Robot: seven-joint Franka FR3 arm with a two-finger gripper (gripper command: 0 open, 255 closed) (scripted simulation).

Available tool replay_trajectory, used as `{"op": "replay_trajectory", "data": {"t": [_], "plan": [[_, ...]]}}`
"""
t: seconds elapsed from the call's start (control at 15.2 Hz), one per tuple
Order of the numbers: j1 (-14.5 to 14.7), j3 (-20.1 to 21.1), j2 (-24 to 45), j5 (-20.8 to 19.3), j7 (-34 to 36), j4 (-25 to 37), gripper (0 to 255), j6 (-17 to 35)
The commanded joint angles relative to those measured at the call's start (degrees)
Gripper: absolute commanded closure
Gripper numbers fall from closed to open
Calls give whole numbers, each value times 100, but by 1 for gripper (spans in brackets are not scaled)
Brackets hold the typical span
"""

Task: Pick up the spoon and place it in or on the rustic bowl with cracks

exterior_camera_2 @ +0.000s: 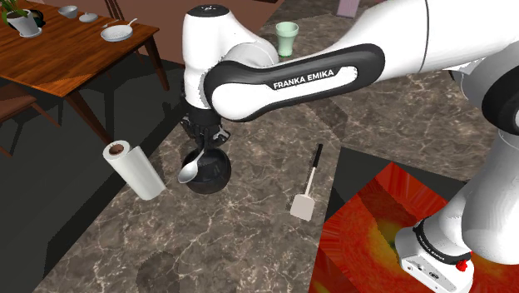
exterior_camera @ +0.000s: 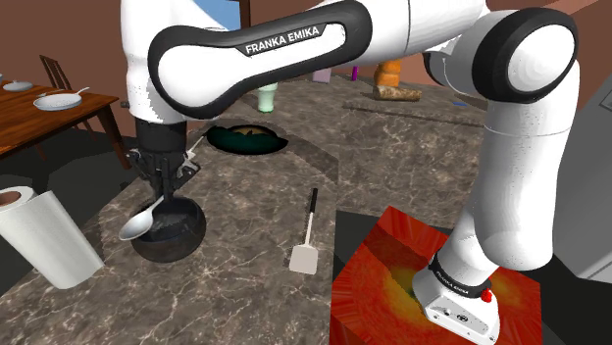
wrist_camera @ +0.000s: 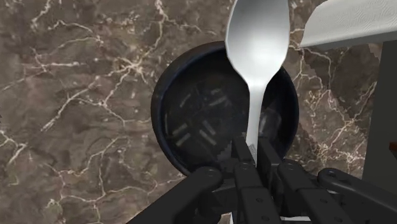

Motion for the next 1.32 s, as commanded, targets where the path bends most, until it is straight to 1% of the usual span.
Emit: {"op": "replay_trajectory", "data": {"t": [0.0, 0.26, 0.79, 0.86, 1.19, 1.25], "plan": [[1, -8, 35, -15, -2, -121, 255, 155], [6, -28, 118, -50, -5, -347, 255, 456], [6, -28, 118, -50, -5, -347, 255, 456], [6, -28, 117, -49, -5, -347, 0, 456], [6, -28, 118, -50, -5, -347, 0, 456], [-25, -14, 26, -6, -31, -280, 0, 304]]}}
